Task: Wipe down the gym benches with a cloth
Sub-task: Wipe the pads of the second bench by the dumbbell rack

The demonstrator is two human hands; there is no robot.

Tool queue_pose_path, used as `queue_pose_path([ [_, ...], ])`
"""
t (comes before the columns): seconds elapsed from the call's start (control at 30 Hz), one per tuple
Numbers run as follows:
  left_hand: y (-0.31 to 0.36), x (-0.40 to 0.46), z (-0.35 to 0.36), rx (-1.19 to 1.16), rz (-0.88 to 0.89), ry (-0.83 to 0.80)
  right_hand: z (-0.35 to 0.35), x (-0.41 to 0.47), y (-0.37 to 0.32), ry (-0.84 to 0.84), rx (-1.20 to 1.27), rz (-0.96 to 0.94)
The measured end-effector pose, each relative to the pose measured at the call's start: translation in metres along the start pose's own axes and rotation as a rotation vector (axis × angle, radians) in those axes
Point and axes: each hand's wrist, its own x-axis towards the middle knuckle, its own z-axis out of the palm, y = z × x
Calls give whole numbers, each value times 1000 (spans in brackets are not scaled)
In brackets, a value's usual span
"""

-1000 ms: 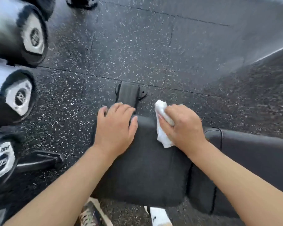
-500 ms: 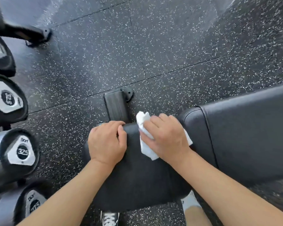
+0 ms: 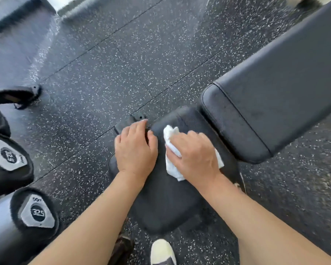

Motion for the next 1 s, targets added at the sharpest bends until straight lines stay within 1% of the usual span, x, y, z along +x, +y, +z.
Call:
queue_pose_path([
  [0.1, -2, -23, 5, 42, 304, -20, -21, -76, -8, -16, 39, -62],
  [0.13, -3, -35, 7, 69, 363, -38, -28, -97, -10, -35, 52, -100],
  [0.23, -2, -76, 16, 94, 440, -61, -43, -125, -2, -79, 29, -177],
  [0.3, 2, -93, 21, 77, 437, -33, -50, -120, 18, -69, -41, -132],
  [0.33, 4, -96, 22, 69, 422, -16, -52, -113, 30, -35, -70, -55],
  [0.43, 5, -95, 26, 72, 396, 20, -56, -88, 57, 78, -90, 280],
  [0.5, 6, -97, 26, 72, 394, 22, -50, -80, 55, 142, -47, 395],
  [0.53, 6, -97, 26, 72, 393, 29, -45, -78, 46, 172, -47, 406],
  [0.6, 7, -97, 28, 82, 388, 37, -32, -84, 25, 181, -75, 385],
  [0.73, 4, -98, 31, 102, 405, 55, -14, -126, -21, 164, -18, 233],
  [0.8, 5, -98, 31, 87, 418, 69, -14, -142, -25, 208, -3, 202],
  [0.83, 6, -97, 32, 87, 424, 80, -15, -146, -18, 240, -1, 220],
  [0.9, 5, -97, 33, 98, 434, 95, -20, -148, 5, 308, 27, 359],
  [1.0, 4, -97, 34, 99, 438, 103, -27, -141, 41, 418, 164, 757],
])
